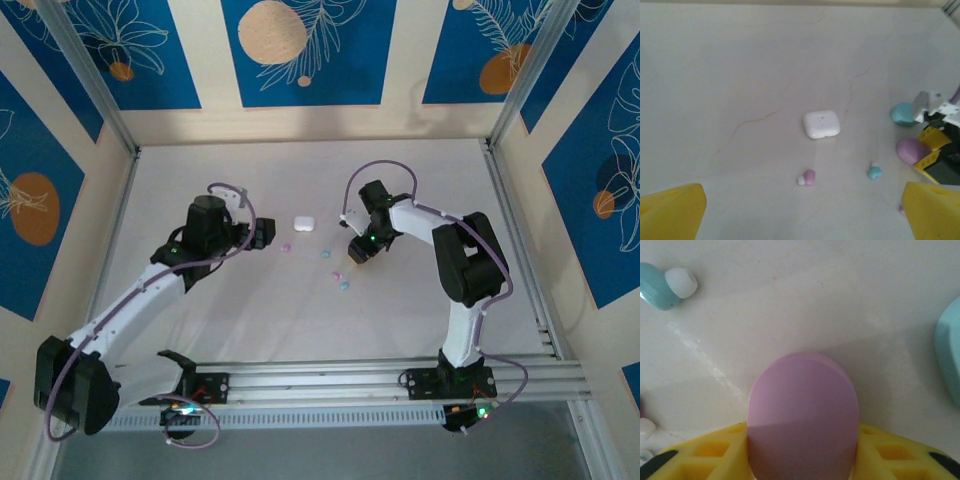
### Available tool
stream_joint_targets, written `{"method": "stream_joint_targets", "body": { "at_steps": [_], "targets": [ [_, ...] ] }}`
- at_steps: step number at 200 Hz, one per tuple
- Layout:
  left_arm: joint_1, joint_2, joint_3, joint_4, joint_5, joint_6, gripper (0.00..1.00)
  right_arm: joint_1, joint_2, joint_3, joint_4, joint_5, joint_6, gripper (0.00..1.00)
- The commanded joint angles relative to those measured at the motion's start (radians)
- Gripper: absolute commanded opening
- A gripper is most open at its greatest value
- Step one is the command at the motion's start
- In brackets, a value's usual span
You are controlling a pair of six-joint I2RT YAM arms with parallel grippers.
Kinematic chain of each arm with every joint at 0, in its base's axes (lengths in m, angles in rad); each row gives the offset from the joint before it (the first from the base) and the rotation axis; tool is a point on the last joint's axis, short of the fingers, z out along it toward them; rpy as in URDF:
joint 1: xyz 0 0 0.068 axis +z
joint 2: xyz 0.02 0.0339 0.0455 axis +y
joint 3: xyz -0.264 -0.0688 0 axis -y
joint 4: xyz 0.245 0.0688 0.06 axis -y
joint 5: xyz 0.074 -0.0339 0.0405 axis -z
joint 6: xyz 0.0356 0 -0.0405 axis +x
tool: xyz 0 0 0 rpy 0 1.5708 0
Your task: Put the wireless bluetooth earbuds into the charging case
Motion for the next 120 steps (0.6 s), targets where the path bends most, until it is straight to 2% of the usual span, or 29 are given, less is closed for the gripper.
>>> {"method": "stream_joint_targets", "body": {
  "at_steps": [1,23,50,61,92,105,120],
  "targets": [
    [0.010,0.028,0.073,-0.119,-0.018,-0.024,1.00,0.021,-0.049,-0.013,0.012,-0.029,0.002,0.41],
    [0.009,0.023,0.080,-0.086,0.023,-0.045,1.00,0.024,-0.168,-0.051,0.068,-0.118,0.028,0.39],
    [0.011,0.011,0.064,0.020,0.180,-0.063,1.00,0.029,-0.348,-0.123,0.169,-0.234,0.066,0.38],
    [0.011,0.016,0.057,0.077,0.254,-0.116,1.00,0.035,-0.410,-0.145,0.195,-0.261,0.073,0.39],
    [0.004,0.089,0.110,0.201,0.503,-0.338,0.88,0.083,-0.573,-0.211,0.263,-0.280,0.043,0.38],
    [-0.014,0.113,0.132,0.246,0.550,-0.407,0.86,0.115,-0.640,-0.265,0.328,-0.282,0.004,0.38],
    [-0.049,0.124,0.152,0.275,0.566,-0.423,0.86,0.147,-0.711,-0.326,0.413,-0.266,-0.033,0.38]
  ]
}}
